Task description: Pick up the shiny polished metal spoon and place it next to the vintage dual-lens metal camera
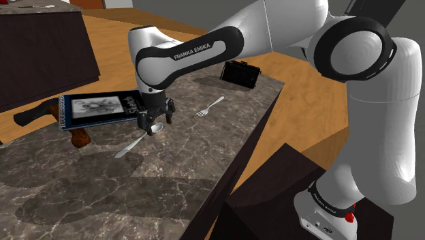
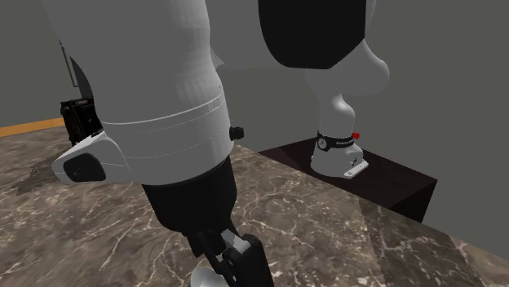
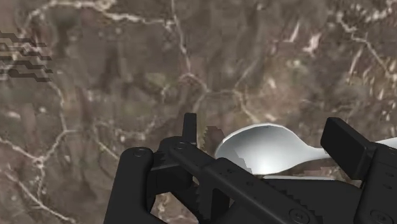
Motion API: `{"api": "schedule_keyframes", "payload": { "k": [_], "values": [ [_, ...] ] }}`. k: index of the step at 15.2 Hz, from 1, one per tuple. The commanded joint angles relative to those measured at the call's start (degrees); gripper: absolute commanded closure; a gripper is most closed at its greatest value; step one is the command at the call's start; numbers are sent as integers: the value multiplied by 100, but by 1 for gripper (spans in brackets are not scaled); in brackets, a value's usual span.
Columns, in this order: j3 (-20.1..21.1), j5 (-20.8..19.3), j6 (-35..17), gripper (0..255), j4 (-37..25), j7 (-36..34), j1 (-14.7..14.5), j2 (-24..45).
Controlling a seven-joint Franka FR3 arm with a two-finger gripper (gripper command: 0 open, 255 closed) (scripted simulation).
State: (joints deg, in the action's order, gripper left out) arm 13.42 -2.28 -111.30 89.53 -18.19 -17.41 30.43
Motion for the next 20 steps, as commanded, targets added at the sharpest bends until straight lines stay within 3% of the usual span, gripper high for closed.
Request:
{"api": "schedule_keyframes", "payload": {
  "k": [1,2,3,12,20],
  "values": [
    [0,0,-2,0,1,0,0,0],
    [0,0,-1,0,1,0,0,0],
    [0,0,-1,255,1,0,0,0],
    [0,0,-2,255,1,0,0,0],
    [27,45,507,255,-295,-2,10,-216]
  ]
}}
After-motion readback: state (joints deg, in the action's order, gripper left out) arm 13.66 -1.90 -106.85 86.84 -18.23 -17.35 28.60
